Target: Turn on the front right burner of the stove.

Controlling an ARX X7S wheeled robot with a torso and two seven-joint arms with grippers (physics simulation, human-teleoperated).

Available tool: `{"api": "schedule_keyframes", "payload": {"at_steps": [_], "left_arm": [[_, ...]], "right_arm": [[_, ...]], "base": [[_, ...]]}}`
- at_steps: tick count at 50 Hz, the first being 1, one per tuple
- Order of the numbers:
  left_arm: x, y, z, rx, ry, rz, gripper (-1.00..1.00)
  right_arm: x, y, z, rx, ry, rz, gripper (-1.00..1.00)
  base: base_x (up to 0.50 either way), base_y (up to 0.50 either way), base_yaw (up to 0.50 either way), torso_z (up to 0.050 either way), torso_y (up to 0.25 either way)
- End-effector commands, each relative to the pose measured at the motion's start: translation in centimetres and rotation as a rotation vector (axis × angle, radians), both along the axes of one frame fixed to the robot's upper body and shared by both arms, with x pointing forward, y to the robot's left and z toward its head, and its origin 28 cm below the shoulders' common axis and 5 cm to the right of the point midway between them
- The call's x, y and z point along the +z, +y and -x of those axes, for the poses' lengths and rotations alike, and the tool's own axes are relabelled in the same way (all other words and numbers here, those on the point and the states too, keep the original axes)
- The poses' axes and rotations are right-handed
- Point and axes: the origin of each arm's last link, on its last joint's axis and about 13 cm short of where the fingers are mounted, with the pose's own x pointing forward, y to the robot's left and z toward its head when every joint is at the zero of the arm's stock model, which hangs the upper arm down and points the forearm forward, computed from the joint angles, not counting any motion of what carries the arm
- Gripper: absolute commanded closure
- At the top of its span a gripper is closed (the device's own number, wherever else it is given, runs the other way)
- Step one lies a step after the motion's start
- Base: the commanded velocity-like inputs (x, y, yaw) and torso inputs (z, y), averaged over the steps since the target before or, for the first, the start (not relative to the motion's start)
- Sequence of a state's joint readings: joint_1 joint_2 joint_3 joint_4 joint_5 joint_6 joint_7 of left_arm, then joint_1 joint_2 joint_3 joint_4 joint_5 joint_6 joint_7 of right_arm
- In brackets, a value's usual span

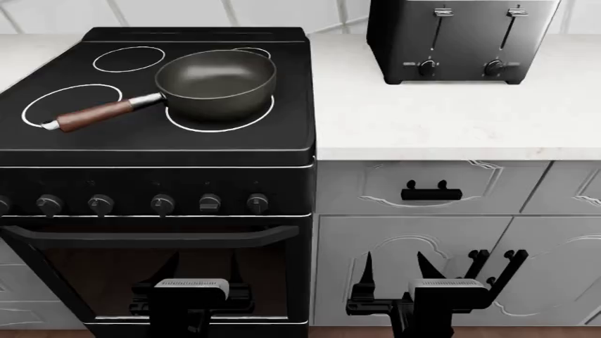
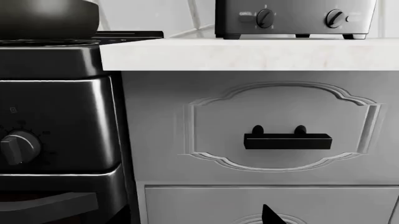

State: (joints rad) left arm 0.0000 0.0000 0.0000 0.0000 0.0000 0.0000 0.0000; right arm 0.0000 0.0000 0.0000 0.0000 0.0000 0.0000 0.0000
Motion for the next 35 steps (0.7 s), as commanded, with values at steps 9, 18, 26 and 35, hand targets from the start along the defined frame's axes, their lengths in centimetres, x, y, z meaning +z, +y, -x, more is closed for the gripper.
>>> {"api": "schedule_keyframes", "payload": {"at_steps": [9,18,26,35], "left_arm": [[0.07,0.03,-0.01,0.004,0.003,0.004,-1.0],[0.09,0.04,0.01,0.003,0.006,0.005,-1.0],[0.09,0.05,-0.03,0.006,0.008,0.005,-1.0],[0.08,0.04,-0.06,0.006,0.009,0.004,-1.0]], "right_arm": [[0.02,0.01,0.11,-0.011,0.004,0.005,-1.0],[0.05,0.06,0.19,-0.004,-0.001,0.013,-1.0],[0.06,0.1,0.21,-0.001,-0.003,0.018,-1.0],[0.04,0.1,0.19,-0.002,-0.003,0.017,-1.0]], "base": [[0.0,0.0,0.0,0.0,0.0],[0.0,0.44,0.0,0.0,0.0],[0.0,0.5,0.0,0.0,0.0],[0.0,0.5,0.0,0.0,0.0]]}}
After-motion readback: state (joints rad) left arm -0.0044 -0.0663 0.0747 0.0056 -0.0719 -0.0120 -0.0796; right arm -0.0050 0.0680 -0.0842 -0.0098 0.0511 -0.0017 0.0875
